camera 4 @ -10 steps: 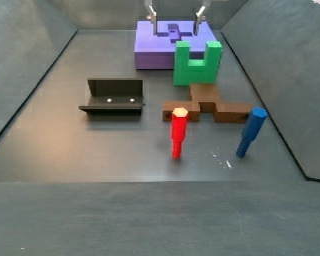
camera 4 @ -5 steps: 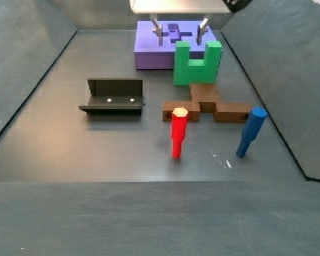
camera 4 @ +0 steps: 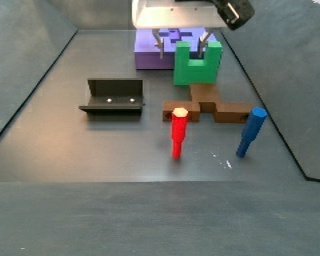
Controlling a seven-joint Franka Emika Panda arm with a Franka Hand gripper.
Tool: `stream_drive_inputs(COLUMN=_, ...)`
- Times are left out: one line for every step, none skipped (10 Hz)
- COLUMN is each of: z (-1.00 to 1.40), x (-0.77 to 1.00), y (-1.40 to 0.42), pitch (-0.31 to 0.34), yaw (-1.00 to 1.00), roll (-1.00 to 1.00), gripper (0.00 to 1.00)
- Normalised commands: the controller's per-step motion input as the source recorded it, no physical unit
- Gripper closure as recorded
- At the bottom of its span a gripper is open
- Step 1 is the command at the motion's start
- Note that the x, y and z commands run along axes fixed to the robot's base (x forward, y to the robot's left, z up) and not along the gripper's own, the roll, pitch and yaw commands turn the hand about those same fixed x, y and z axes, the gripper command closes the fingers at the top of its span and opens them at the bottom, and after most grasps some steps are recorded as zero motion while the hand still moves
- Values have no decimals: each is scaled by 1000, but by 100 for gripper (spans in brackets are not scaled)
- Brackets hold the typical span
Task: Pick up the green object. Move up. Move to above the board. Insert the green object.
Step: Pick up the green object.
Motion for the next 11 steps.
stream_drive_inputs(z=-203, x=0, y=-9, pitch=0, yaw=0, roll=0, gripper=0)
stream_drive_inputs(z=0, x=0, y=29, pitch=0, yaw=0, roll=-11, gripper=0)
stream_drive_inputs(z=0, x=0, y=26, pitch=0, yaw=0, roll=-19, gripper=0)
stream_drive_inputs(z=0, x=0, y=0, pitch=0, yaw=209, roll=0, gripper=0)
stream_drive_inputs(z=0, x=0, y=0, pitch=0, yaw=0, roll=0, gripper=0)
stream_drive_inputs(z=0, x=0, y=0, pitch=0, yaw=0, roll=0, gripper=100)
stream_drive_inputs(z=0, x=0, y=0, pitch=0, yaw=0, roll=0, gripper=100)
stream_drive_inputs(z=0, x=0, y=0, pitch=0, yaw=0, roll=0, gripper=100)
stream_drive_inputs(z=0, x=0, y=0, pitch=0, yaw=0, roll=0, gripper=100)
stream_drive_inputs(z=0, x=0, y=0, pitch=0, yaw=0, roll=0, gripper=100)
stream_drive_inputs(z=0, x=0, y=0, pitch=0, yaw=0, roll=0, gripper=100)
